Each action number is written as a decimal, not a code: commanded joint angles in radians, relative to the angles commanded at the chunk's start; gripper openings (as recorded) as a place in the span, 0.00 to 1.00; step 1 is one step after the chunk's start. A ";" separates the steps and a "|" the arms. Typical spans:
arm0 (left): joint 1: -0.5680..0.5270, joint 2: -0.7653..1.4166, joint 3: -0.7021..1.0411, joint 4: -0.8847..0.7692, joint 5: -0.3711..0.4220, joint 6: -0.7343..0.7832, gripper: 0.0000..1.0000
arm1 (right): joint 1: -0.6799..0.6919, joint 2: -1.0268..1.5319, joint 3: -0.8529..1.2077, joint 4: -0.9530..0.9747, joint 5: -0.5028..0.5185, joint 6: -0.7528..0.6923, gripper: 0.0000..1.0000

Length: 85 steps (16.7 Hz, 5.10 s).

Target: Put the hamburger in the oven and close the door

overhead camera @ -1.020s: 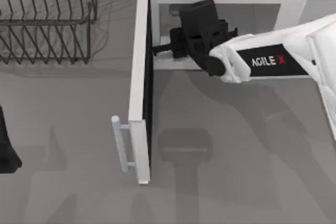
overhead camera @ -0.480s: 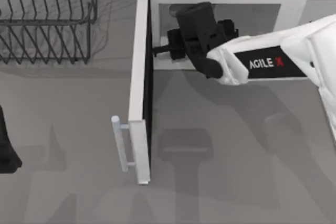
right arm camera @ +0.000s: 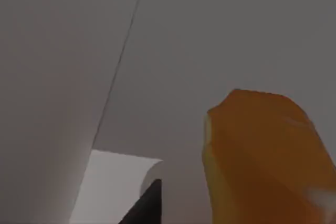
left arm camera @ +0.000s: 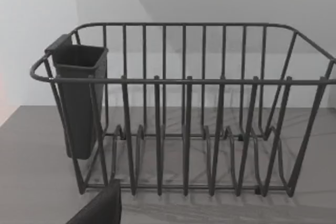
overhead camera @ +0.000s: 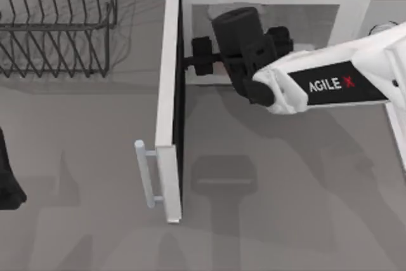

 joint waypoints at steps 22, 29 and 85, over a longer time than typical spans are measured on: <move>0.000 0.000 0.000 0.000 0.000 0.000 1.00 | 0.244 -0.283 -0.651 0.159 0.194 0.170 1.00; 0.000 0.000 0.000 0.000 0.000 0.000 1.00 | 0.268 -0.381 -0.584 0.098 0.190 0.160 1.00; 0.000 0.000 0.000 0.000 0.000 0.000 0.62 | -0.622 -2.316 -1.525 -0.305 -0.439 -0.206 1.00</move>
